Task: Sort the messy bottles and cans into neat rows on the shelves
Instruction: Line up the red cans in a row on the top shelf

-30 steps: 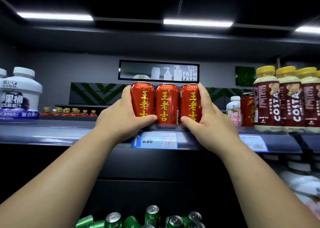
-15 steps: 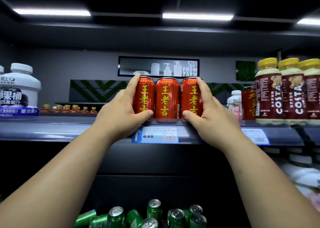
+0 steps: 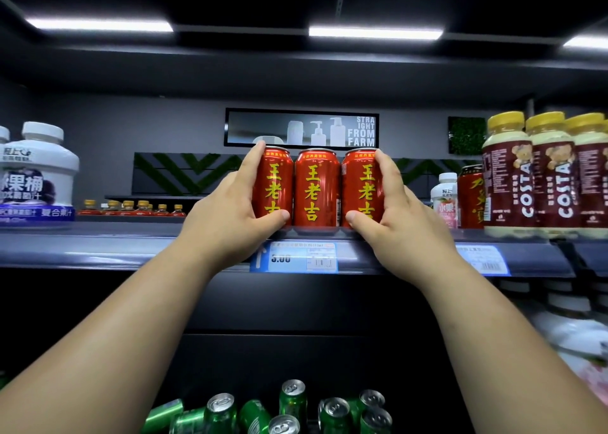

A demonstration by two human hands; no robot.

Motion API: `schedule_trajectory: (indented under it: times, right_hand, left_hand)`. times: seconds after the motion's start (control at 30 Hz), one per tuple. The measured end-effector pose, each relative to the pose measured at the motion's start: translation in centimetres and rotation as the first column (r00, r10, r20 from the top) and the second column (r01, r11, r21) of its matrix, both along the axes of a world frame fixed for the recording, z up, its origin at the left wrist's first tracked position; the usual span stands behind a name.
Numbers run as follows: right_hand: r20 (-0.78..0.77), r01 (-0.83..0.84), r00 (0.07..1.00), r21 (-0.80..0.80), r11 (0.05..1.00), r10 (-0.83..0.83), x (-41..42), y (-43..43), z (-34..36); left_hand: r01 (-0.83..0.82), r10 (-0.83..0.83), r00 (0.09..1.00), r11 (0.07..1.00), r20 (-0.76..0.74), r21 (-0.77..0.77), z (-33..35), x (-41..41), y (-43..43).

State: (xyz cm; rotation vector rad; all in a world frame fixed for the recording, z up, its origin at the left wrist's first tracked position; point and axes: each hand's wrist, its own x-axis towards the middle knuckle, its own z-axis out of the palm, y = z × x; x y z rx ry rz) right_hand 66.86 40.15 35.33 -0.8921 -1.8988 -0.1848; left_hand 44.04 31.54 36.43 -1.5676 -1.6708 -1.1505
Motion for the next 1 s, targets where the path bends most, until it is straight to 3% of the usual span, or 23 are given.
schedule_trajectory:
  times: [0.43, 0.57, 0.73, 0.8, 0.87, 1.0]
  right_hand:
    - [-0.048, -0.107, 0.992, 0.13, 0.986, 0.114, 0.3, -0.5, -0.7]
    - [0.078, -0.121, 0.991, 0.135, 0.983, 0.111, 0.8, -1.5, -2.5]
    - [0.307, -0.131, 0.95, 0.217, 0.967, 0.06, 1.7, -2.5, -8.9]
    - [0.33, -0.179, 0.937, 0.17, 0.969, 0.115, 2.4, -2.7, -12.3]
    - [0.31, -0.247, 0.922, 0.006, 0.969, 0.234, 3.1, -2.5, -15.6]
    - [0.348, -0.234, 0.881, -0.271, 0.934, 0.321, 4.1, -1.6, -21.7]
  left_hand:
    - [-0.043, 0.045, 0.998, 0.998, -0.046, 0.044, -0.8, 0.9, -0.4]
    - [-0.078, 0.076, 0.993, 0.997, -0.095, -0.014, -2.9, 1.9, -1.8]
    - [-0.122, 0.078, 0.937, 0.986, -0.341, -0.11, -8.4, 2.3, -4.0]
    - [-0.139, 0.08, 0.914, 0.983, -0.399, -0.121, -11.2, 2.5, -4.9]
    - [-0.12, 0.042, 0.915, 0.978, -0.402, -0.17, -13.9, 2.8, -5.5]
    - [-0.015, -0.099, 0.956, 0.924, -0.276, -0.382, -19.2, 3.2, -5.3]
